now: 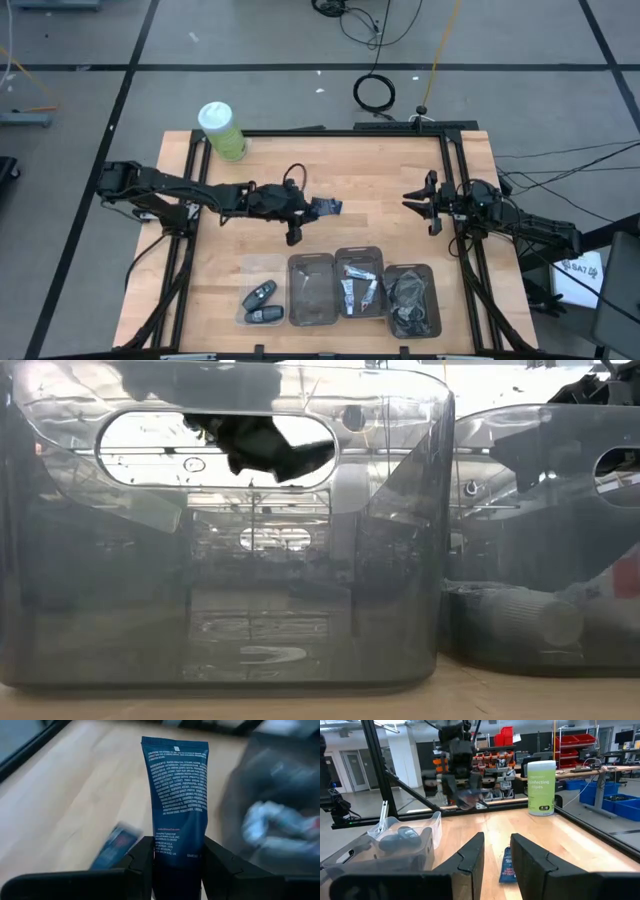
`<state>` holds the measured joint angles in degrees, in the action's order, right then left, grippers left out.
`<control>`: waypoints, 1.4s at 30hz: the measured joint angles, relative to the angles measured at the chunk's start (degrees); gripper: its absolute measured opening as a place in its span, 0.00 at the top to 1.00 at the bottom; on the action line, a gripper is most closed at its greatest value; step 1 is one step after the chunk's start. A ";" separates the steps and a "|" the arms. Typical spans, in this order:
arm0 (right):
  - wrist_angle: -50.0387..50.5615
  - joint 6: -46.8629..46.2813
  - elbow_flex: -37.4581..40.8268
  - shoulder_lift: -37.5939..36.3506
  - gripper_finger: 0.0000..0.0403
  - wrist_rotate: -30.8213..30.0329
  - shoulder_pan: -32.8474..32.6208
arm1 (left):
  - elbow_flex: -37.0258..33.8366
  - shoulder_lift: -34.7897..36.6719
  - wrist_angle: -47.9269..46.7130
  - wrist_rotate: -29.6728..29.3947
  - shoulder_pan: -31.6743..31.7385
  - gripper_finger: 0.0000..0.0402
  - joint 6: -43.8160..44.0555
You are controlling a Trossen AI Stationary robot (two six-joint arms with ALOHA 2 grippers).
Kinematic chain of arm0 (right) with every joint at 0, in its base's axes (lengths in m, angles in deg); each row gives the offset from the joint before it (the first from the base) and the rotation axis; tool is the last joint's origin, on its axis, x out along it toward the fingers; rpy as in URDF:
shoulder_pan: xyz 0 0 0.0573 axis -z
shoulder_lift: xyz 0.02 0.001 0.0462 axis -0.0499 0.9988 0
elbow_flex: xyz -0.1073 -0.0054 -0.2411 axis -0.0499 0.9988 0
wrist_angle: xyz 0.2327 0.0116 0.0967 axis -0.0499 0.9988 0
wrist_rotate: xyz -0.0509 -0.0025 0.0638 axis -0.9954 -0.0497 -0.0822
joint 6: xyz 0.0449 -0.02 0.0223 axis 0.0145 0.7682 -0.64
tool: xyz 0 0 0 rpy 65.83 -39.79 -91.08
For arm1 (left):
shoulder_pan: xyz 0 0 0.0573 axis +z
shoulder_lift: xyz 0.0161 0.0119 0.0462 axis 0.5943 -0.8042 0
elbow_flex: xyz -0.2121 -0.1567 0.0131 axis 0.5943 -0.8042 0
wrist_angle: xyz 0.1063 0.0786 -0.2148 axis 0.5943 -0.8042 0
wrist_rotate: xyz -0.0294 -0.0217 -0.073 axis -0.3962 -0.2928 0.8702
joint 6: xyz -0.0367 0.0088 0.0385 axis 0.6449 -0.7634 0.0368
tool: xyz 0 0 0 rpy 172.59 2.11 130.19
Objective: Pick & Place Travel size toiletries
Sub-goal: Put the top blue shaving cream into the left black bin
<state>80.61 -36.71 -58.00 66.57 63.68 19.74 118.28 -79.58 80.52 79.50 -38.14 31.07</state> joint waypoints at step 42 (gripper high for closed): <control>-0.08 0.00 -0.04 2.92 0.79 0.00 -0.11 | 9.49 -5.44 -15.92 -1.90 -20.51 0.71 23.65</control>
<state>80.53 -36.71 -58.04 69.48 63.67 19.63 127.78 -85.03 64.60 77.60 -58.65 54.72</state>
